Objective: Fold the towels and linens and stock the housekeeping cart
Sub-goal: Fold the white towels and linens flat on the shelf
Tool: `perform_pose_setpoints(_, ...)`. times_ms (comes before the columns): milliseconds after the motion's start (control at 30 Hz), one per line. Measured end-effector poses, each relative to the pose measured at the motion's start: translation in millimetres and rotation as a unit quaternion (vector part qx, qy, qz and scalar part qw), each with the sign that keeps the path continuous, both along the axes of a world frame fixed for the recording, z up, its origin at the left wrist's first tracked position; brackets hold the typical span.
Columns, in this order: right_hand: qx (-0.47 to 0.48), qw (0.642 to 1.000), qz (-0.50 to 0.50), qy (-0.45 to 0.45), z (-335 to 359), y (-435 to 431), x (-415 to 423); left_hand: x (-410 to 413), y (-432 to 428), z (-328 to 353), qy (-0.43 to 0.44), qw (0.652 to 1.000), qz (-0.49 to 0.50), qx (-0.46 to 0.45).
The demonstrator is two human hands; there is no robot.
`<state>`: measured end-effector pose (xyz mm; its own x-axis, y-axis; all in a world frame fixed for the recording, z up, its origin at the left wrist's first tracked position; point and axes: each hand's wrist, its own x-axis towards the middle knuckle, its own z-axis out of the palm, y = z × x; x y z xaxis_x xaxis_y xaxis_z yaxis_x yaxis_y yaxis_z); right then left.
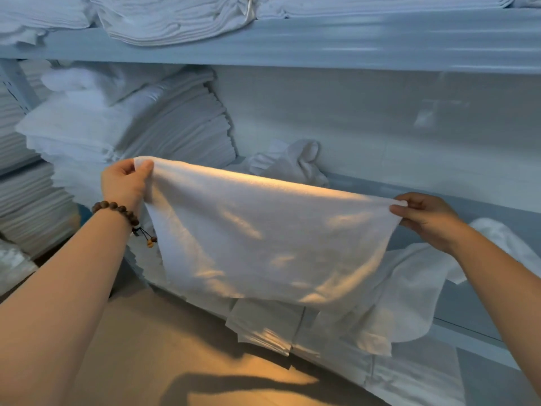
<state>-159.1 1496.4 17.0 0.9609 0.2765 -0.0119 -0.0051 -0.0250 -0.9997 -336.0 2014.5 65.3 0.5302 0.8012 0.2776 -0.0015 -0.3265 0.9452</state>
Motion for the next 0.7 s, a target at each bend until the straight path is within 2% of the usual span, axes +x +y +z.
perform_pose_setpoints(133,-0.056,0.998,-0.013,-0.018,-1,7,-5,-3,6,0,0.005,1.0,0.003,0.002)
perform_pose_setpoints(233,-0.143,0.984,-0.046,-0.098,2,25,-12,-1,-5,2,0.027,0.998,-0.026,0.054)
perform_pose_setpoints(333,-0.177,0.966,-0.025,-0.185,16,56,-25,11,-34,6,0.032,0.988,-0.106,0.111)
perform_pose_setpoints(467,-0.192,0.943,0.04,-0.267,39,103,-48,31,-95,18,0.048,0.952,-0.245,0.176)
perform_pose_setpoints(600,-0.211,0.924,0.046,-0.317,49,135,-59,41,-146,20,0.064,0.91,-0.37,0.174)
perform_pose_setpoints(700,-0.175,0.931,0.043,-0.318,46,151,-68,45,-174,8,0.067,0.882,-0.444,0.144)
